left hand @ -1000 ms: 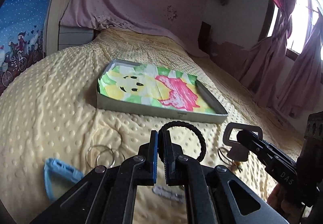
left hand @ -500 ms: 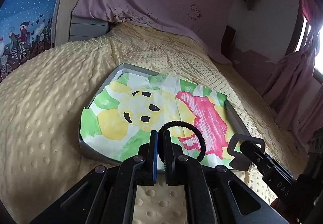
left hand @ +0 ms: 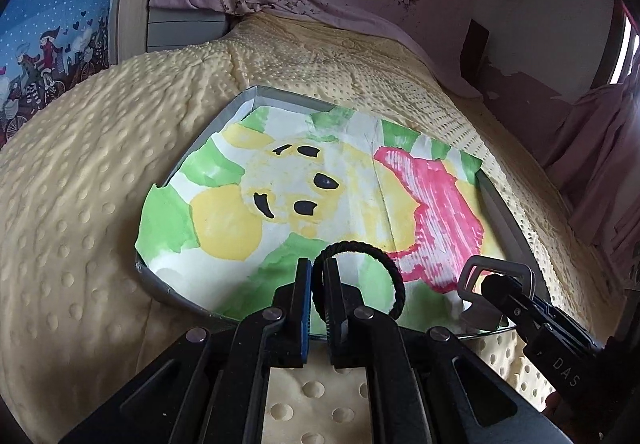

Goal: Organize jewelry
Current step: 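Carry both items into the metal tray and open both tools, then withdraw both tools from the tray back toward the jewelry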

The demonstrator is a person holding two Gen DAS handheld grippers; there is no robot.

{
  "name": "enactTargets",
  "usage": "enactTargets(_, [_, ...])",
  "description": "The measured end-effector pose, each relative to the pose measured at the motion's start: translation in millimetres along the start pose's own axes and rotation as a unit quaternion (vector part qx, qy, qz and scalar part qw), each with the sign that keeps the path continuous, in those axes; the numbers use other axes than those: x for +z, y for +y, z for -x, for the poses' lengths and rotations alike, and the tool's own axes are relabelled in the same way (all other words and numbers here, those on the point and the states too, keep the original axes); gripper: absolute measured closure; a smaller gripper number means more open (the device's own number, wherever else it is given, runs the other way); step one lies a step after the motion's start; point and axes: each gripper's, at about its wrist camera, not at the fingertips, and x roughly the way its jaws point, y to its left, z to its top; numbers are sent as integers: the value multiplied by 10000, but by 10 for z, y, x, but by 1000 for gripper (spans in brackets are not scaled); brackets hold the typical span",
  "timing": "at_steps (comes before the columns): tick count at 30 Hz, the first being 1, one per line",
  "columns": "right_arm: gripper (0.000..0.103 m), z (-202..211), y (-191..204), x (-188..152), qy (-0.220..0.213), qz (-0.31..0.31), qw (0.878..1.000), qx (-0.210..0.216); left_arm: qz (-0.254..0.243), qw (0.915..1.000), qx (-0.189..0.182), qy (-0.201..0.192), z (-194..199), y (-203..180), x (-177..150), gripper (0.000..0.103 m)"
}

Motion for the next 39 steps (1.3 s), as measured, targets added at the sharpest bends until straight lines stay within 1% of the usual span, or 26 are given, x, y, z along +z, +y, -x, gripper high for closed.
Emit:
enactTargets(1, [76, 9, 2, -6, 8, 6, 10000, -52, 21, 10000, -10, 4, -1, 12, 5, 96])
enactTargets(3, [66, 39, -3, -14, -34, 7, 9999, -128, 59, 10000, -14, -10, 11, 23, 7, 96])
enactTargets(4, [64, 57, -11, -15, -45, -3, 9999, -135, 80, 10000, -2, -6, 17, 26, 6, 94])
enactTargets(6, [63, 92, -27, -17, -70, -32, 9998, -159, 128, 9999, -7, -5, 31, 27, 4, 93])
enactTargets(8, [62, 124, -53, -17, -90, -79, 9998, -152, 145, 9998, 104, -31, 56, 19, 1, 92])
enactTargets(9, [59, 145, -62, -21, -108, -96, 9998, -165, 146, 9998, 155, -52, 68, 13, 0, 87])
enactTargets(10, [57, 177, -69, -29, -153, -102, 9997, -171, 150, 9997, 169, -87, 91, 13, -3, 78])
enactTargets(11, [54, 211, -77, -36, -192, -112, 9996, -163, 183, 9996, 178, -152, 126, 13, -9, 72])
enactTargets(13, [50, 293, -95, -51, -288, -147, 9994, -134, 240, 9990, 218, -311, 208, 19, -19, 42])
enactTargets(14, [48, 331, -104, -59, -326, -155, 9993, -116, 258, 9985, 246, -417, 261, 12, -32, 37])
enactTargets(16, [45, 419, -118, -83, -413, -154, 9990, -119, 230, 9980, 271, -529, 347, -7, -47, 35])
enactTargets(17, [41, 475, -125, -100, -476, -154, 9987, -135, 204, 9980, 260, -546, 387, -20, -57, 33])
enactTargets(18, [36, 531, -133, -117, -551, -151, 9983, -135, 201, 9978, 262, -579, 432, -23, -67, 29])
enactTargets(19, [34, 597, -143, -140, -623, -136, 9979, -136, 212, 9973, 281, -644, 486, -23, -84, 24])
enactTargets(20, [31, 667, -156, -168, -702, -128, 9974, -132, 218, 9967, 293, -726, 550, -23, -106, 23])
enactTargets(22, [27, 814, -166, -224, -860, -93, 9962, -94, 196, 9958, 285, -853, 672, -21, -156, 14])
enactTargets(23, [20, 886, -171, -253, -941, -67, 9955, -75, 161, 9951, 284, -929, 742, -22, -192, 12])
enactTargets(24, [15, 962, -170, -289, -1025, -31, 9947, -70, 134, 9944, 306, -1000, 808, -22, -224, 7])
enactTargets(25, [14, 1033, -168, -325, -1108, -2, 9938, -63, 97, 9934, 326, -1092, 888, -24, -271, 4])
enactTargets(28, [9, 1238, -146, -423, -1324, 75, 9912, 34, -39, 9910, 313, -1297, 1088, -23, -409, 0])
enactTargets(30, [2, 1375, -116, -505, -1486, 133, 9888, 43, -126, 9895, 342, -1401, 1214, -18, -510, 0])
enactTargets(35, [1, 1712, -30, -727, -1844, 244, 9825, 94, -184, 9852, 339, -1670, 1519, 15, -769, 0])
enactTargets(39, [1, 1987, -27, -904, -2102, 173, 9774, 167, -211, 9808, 292, -1917, 1759, 54, -941, 0])
